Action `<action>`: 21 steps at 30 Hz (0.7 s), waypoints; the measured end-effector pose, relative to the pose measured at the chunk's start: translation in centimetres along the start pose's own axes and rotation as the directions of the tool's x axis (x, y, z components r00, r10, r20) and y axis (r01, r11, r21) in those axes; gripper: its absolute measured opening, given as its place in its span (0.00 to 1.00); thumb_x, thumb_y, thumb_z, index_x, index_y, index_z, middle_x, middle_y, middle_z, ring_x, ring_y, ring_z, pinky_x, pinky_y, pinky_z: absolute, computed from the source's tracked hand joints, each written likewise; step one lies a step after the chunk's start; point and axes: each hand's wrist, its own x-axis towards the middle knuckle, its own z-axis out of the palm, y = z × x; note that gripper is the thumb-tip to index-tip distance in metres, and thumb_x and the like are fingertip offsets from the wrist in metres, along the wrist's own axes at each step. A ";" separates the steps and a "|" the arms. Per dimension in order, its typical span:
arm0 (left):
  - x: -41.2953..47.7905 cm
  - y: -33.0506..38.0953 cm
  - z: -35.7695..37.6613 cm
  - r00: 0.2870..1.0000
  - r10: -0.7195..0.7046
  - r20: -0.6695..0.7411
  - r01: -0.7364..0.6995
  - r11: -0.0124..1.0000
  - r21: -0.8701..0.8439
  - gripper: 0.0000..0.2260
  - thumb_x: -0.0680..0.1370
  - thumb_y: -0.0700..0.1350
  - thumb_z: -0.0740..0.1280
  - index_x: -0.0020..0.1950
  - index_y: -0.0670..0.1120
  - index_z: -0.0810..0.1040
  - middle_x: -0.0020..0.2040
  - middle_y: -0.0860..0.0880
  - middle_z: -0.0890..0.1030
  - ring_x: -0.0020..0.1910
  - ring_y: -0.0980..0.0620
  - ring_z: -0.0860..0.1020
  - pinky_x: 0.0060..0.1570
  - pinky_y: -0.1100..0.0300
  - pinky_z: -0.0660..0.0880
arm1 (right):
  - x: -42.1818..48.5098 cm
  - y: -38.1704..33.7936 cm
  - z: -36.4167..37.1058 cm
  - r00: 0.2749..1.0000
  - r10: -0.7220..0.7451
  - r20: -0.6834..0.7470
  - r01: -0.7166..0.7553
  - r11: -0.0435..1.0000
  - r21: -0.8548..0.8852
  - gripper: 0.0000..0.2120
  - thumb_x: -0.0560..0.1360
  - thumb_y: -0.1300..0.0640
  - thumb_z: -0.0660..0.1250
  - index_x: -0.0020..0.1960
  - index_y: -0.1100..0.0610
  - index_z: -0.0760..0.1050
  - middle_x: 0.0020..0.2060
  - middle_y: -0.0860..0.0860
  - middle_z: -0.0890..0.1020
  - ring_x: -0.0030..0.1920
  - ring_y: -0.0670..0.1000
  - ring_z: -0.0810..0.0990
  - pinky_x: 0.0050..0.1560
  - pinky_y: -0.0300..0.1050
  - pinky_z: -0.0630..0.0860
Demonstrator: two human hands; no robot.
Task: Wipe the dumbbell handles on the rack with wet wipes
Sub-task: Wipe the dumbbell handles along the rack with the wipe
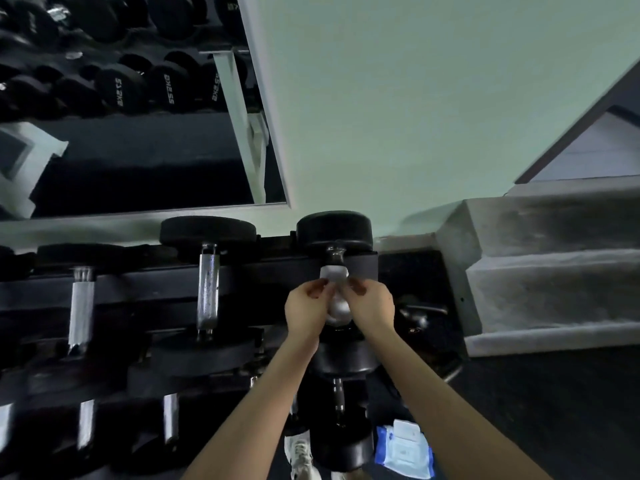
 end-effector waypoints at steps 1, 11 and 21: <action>0.2 0.0 0.2 1.000 -0.012 0.021 0.014 0.998 -0.054 0.03 0.74 0.43 0.69 0.43 0.48 0.83 0.42 0.45 0.84 0.45 0.46 0.83 0.49 0.52 0.79 | 0.1 0.0 0.4 1.000 0.016 0.011 -0.017 0.999 0.049 0.14 0.76 0.46 0.65 0.37 0.54 0.78 0.34 0.50 0.82 0.40 0.53 0.81 0.39 0.47 0.74; 1.9 1.1 0.3 0.985 -0.115 0.126 0.152 0.929 -0.338 0.14 0.75 0.41 0.69 0.60 0.39 0.78 0.54 0.40 0.82 0.52 0.46 0.81 0.58 0.52 0.76 | 1.9 -1.1 1.5 0.988 0.154 -0.021 -0.130 0.893 0.431 0.09 0.72 0.57 0.72 0.50 0.60 0.83 0.43 0.54 0.85 0.47 0.52 0.83 0.52 0.48 0.80; 2.0 1.0 0.3 0.979 -0.135 0.153 0.179 0.928 -0.327 0.14 0.75 0.44 0.70 0.58 0.41 0.79 0.54 0.41 0.82 0.51 0.48 0.81 0.56 0.55 0.77 | 1.6 -1.6 1.3 0.978 0.206 -0.012 -0.175 0.857 0.484 0.06 0.71 0.58 0.73 0.47 0.58 0.83 0.44 0.54 0.85 0.47 0.52 0.83 0.54 0.49 0.79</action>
